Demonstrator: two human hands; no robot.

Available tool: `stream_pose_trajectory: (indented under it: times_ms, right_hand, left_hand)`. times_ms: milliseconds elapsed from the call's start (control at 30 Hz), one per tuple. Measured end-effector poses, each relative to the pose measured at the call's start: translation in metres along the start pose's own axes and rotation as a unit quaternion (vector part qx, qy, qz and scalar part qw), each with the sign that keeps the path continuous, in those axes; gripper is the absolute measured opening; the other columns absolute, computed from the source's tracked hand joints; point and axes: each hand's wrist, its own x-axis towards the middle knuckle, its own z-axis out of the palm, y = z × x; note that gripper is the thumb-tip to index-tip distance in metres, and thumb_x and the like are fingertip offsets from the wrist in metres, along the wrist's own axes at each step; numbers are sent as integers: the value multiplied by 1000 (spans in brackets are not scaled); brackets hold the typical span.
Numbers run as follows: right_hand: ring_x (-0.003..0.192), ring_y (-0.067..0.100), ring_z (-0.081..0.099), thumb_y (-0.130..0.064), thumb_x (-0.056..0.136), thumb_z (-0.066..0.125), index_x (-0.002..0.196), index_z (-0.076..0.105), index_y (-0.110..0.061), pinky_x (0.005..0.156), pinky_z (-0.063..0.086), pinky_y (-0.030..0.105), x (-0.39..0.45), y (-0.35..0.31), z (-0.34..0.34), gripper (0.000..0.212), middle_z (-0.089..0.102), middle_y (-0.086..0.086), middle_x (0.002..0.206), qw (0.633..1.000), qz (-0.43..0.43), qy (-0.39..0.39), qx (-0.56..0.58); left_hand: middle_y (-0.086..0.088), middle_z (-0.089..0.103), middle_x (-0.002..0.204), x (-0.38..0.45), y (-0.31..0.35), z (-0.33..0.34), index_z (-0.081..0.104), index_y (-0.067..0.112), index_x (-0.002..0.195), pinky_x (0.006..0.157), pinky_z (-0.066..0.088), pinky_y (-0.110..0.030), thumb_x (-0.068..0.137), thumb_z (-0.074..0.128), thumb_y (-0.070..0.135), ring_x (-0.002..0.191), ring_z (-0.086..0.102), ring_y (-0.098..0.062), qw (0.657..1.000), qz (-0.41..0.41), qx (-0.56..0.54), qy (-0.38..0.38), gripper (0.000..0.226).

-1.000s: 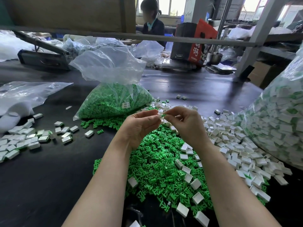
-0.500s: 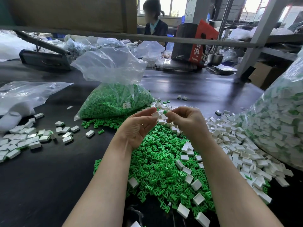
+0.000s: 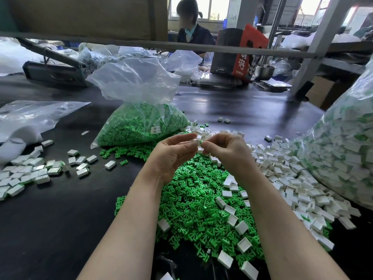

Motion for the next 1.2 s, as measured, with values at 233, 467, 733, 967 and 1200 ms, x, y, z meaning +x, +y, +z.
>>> stream_pose_trajectory:
  times_ms: [233,467,733,967,1200]
  right_hand:
    - [66,9,66,-12,87,72,79,70,-14,62,52,19,1,3,-2,8,73,6,75,999,12,-2,-53]
    - [52,-4,56,-10,87,71,81,70,-6,50,40,9,-1,3,-1,7,70,4,70,999,17,-14,-49]
    - [49,-3,52,-10,87,72,79,70,-6,47,39,11,0,3,-5,9,68,3,68,996,13,-31,-78]
    - [49,2,46,-10,86,72,81,70,-3,48,37,13,-2,2,-7,9,61,2,63,993,3,-44,-107]
    - [55,8,50,-8,85,72,82,70,-3,52,39,14,-3,4,-4,6,64,6,67,993,-19,-32,-111]
  left_hand:
    - [-12,75,82,-3,-3,3,75,5,88,64,57,-21,64,77,9,73,72,-17,997,26,77,7,24]
    - [-13,74,77,-4,-1,4,77,8,83,72,59,-28,74,76,3,70,70,-18,980,90,179,12,11]
    - [-12,74,75,-7,2,4,76,6,85,65,56,-22,76,75,-2,66,69,-18,970,114,216,-5,12]
    - [-9,74,72,-6,1,5,76,8,82,64,54,-21,79,74,-3,66,69,-16,958,121,259,-2,12]
    - [-8,74,72,-6,-1,6,76,8,82,64,55,-20,79,74,-4,65,70,-16,955,132,264,10,13]
